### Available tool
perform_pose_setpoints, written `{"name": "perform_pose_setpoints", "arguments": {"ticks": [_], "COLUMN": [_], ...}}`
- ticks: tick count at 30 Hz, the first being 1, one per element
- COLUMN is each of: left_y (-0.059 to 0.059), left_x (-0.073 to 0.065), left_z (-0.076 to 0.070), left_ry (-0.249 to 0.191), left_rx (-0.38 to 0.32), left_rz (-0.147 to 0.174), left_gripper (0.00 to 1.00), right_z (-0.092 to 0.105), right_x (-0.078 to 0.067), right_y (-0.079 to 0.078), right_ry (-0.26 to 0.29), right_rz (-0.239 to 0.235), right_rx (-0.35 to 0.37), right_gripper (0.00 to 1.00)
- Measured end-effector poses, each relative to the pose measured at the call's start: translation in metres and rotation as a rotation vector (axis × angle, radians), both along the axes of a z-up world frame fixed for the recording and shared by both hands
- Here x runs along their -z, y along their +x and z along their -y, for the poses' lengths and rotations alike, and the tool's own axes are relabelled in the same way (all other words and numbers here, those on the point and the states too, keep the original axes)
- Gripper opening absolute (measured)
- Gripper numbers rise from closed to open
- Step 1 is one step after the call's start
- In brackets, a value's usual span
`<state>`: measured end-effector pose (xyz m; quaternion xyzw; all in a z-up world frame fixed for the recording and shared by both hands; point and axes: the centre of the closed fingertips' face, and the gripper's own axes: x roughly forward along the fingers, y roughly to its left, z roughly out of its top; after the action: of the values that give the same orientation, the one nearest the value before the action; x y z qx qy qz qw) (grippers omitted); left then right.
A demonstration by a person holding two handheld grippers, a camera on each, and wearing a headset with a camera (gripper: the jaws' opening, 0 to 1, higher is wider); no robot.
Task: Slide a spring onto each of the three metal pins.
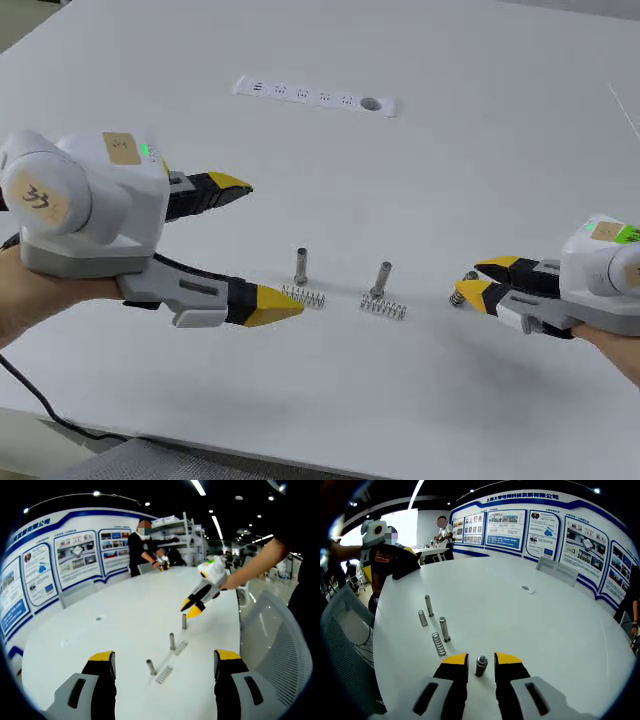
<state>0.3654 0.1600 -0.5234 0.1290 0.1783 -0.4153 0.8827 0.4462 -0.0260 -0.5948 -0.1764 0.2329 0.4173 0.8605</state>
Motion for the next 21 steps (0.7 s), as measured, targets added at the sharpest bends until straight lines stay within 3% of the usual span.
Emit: {"name": "perform_pose_setpoints", "arguments": {"ticks": [6,9,12,14,21], "left_y": [-0.002,-0.003,-0.003,-0.004,-0.004], "left_x": [0.007,0.010,0.011,0.009,0.006], "left_z": [-0.003,-0.004,-0.005,-0.004,-0.009], "left_ry": [-0.015,-0.014,-0.015,-0.020,-0.039], "left_rx": [-0.003,-0.005,-0.005,-0.003,-0.017], "left_rz": [-0.016,-0.026,-0.031,-0.030,-0.024], "left_gripper": [0.82,0.82,0.81,0.81,0.81], "right_z": [-0.017,-0.036,-0.055,-0.064,-0.077], "right_x": [-0.035,-0.041,-0.029,-0.011,0.029], "right_y": [-0.015,-0.024,-0.037,-0.039,-0.040], "right_ry": [0.027,0.051,0.040,-0.009,-0.086], "right_rz": [0.086,0.085,0.031,0.018,-0.056], "right_rx": [-0.096,-0.148,-0.223,-0.268,-0.293], "right_gripper": [0.22,0.22,0.22,0.22,0.21]}}
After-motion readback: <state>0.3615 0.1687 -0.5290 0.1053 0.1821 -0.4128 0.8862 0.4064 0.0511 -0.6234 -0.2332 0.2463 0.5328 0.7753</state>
